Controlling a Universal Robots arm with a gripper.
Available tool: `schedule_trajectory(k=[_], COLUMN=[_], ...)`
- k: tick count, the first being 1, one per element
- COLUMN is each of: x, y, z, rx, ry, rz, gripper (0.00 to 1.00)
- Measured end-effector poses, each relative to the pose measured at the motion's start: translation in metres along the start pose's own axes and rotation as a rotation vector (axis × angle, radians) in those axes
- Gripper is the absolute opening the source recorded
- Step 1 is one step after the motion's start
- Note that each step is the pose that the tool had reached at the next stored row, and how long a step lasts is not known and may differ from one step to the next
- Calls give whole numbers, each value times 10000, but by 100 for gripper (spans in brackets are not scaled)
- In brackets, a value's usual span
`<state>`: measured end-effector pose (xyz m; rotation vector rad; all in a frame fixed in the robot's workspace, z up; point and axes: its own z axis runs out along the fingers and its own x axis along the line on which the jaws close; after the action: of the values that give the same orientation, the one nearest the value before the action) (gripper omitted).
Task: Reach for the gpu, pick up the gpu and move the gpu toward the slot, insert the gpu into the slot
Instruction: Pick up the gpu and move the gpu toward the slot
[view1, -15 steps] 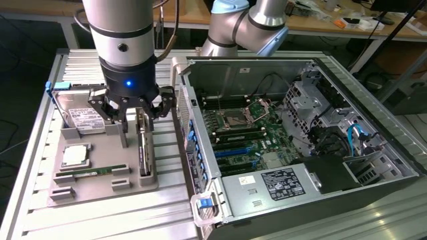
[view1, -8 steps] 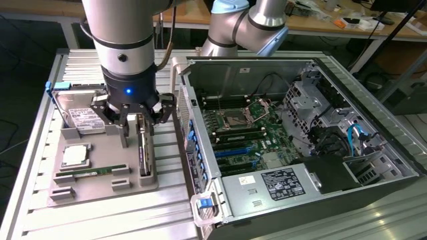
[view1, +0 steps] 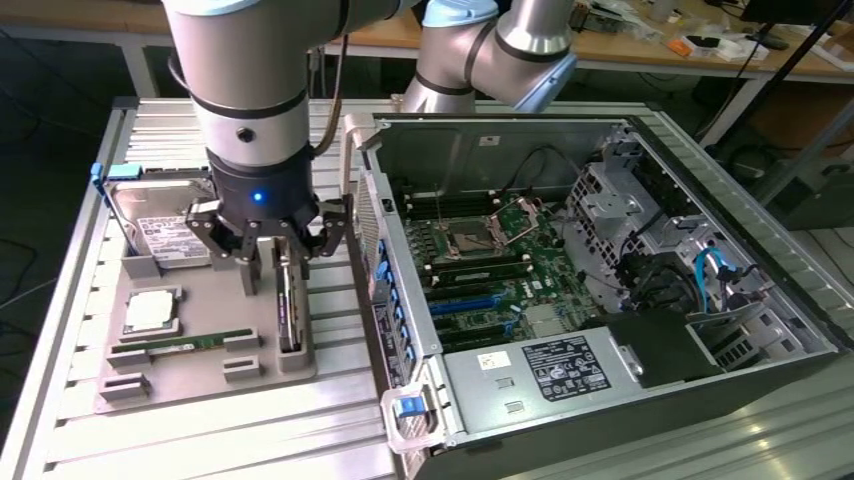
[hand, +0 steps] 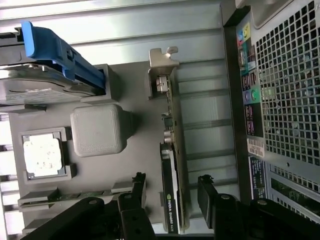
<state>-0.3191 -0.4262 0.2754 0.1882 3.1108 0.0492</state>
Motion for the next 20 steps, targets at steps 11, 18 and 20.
schedule_trajectory(k=[11,18,20], x=[5,6,6], y=[-7,-10,-8], z=[187,262,287], rx=[38,43,43], ry=[218,319,345], rz=[310,-388,-697], gripper=[54,54,54])
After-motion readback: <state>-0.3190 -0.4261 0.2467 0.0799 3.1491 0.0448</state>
